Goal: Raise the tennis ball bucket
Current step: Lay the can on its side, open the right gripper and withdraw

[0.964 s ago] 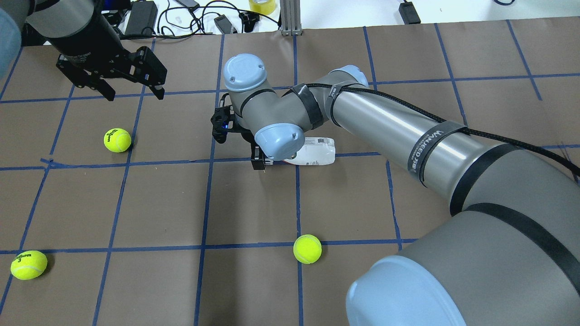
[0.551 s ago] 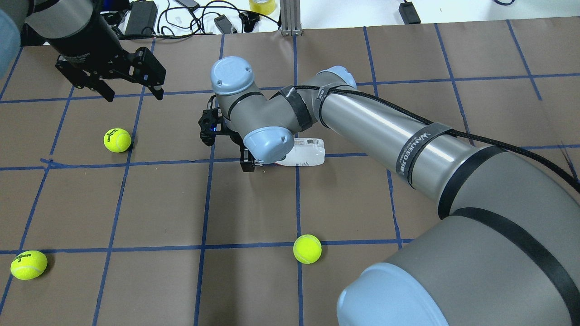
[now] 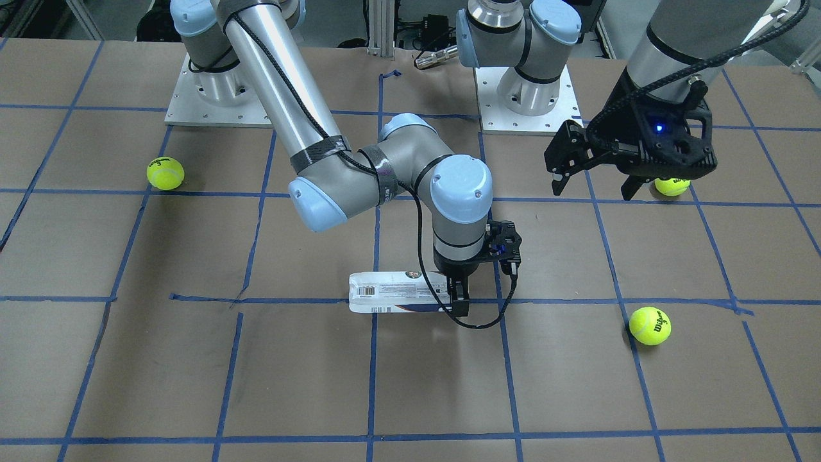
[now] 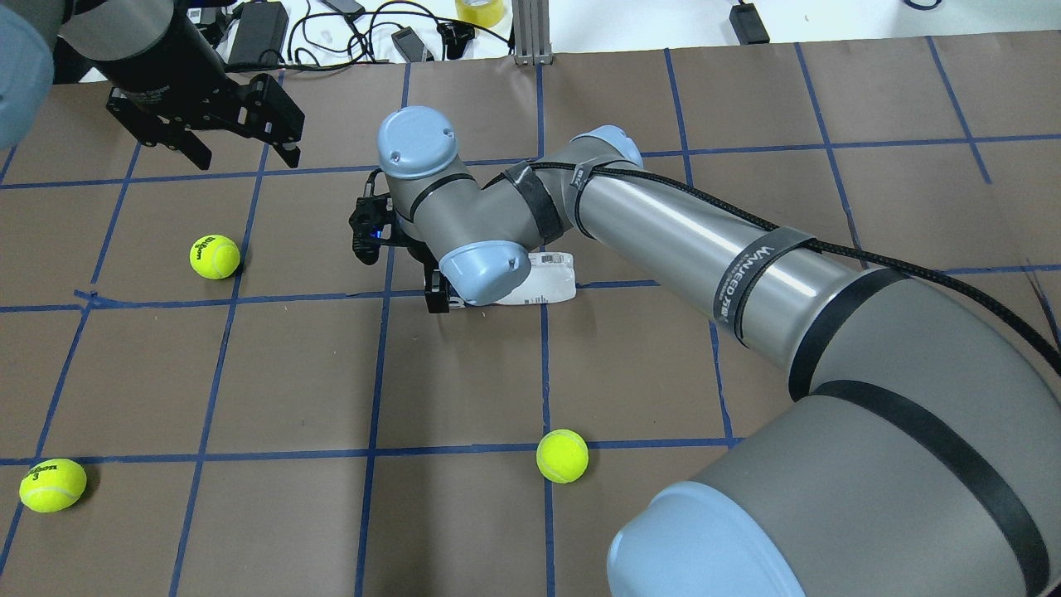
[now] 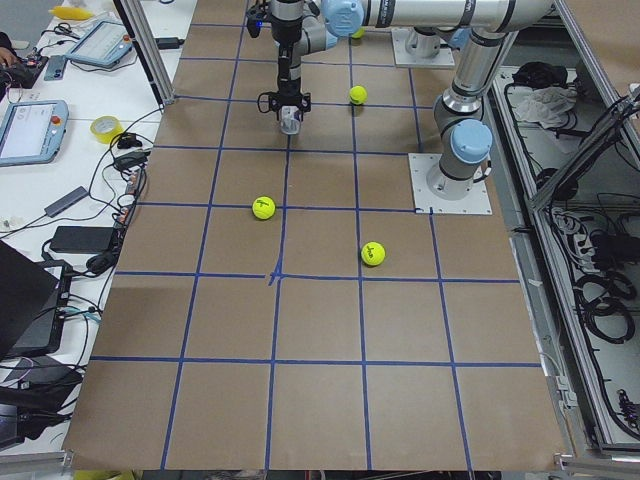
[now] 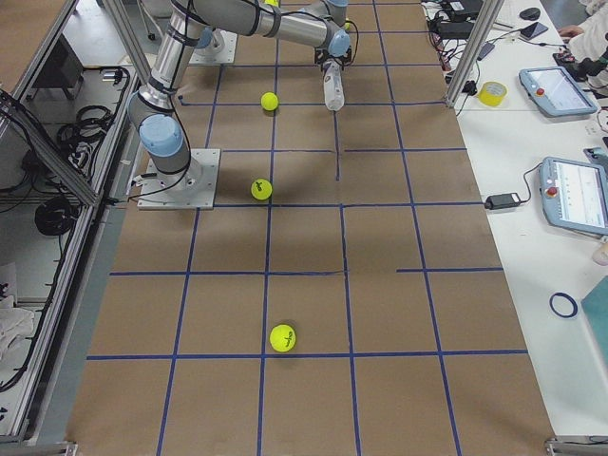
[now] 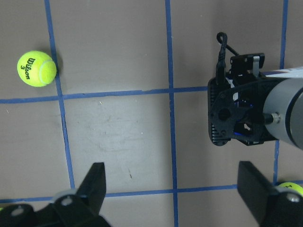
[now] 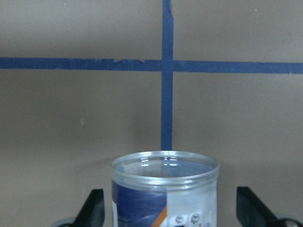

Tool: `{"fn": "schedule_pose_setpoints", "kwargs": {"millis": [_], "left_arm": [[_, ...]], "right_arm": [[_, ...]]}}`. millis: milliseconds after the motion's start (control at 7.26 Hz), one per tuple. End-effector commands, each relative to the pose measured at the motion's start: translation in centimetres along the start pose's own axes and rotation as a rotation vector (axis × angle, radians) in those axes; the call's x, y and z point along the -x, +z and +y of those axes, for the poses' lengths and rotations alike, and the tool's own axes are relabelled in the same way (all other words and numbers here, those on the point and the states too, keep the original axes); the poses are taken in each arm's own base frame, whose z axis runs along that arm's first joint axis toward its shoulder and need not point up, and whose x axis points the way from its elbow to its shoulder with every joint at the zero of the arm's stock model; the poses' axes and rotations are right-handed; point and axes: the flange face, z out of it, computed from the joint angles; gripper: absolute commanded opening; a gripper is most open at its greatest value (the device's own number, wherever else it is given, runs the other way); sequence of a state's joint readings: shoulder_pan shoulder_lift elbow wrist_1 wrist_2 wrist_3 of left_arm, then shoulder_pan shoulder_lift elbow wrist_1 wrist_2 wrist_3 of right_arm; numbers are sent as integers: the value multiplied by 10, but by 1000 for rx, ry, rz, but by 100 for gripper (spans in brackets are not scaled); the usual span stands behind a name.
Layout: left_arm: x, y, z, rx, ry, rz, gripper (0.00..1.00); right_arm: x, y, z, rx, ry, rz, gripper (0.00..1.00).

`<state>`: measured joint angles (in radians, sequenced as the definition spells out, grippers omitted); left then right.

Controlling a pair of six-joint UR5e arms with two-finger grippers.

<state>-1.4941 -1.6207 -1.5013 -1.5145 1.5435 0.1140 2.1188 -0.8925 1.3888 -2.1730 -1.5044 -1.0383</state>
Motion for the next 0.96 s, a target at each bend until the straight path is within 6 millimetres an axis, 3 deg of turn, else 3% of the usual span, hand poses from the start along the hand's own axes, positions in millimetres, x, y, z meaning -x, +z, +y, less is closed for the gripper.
{"fn": "schedule_pose_setpoints", "kwargs": {"millis": [0, 138, 275, 413, 688, 826], "left_arm": [[1, 2, -6, -3, -5, 2, 100], [0, 3, -6, -2, -10, 6, 100], [-2, 2, -7, -8, -22, 48, 100], [17, 4, -11, -9, -66, 89, 100], [60, 27, -10, 44, -174, 270, 100], [64, 61, -8, 105, -180, 301, 100]], "right_arm": [[-10, -10, 15, 114, 5, 76, 100], [-6, -20, 20, 121, 8, 67, 100], [-15, -31, 32, 98, 38, 67, 100], [-25, -46, 50, 99, 70, 68, 100], [-45, -102, 105, 61, 170, 14, 100], [-50, -121, 132, 71, 215, -12, 100]]}}
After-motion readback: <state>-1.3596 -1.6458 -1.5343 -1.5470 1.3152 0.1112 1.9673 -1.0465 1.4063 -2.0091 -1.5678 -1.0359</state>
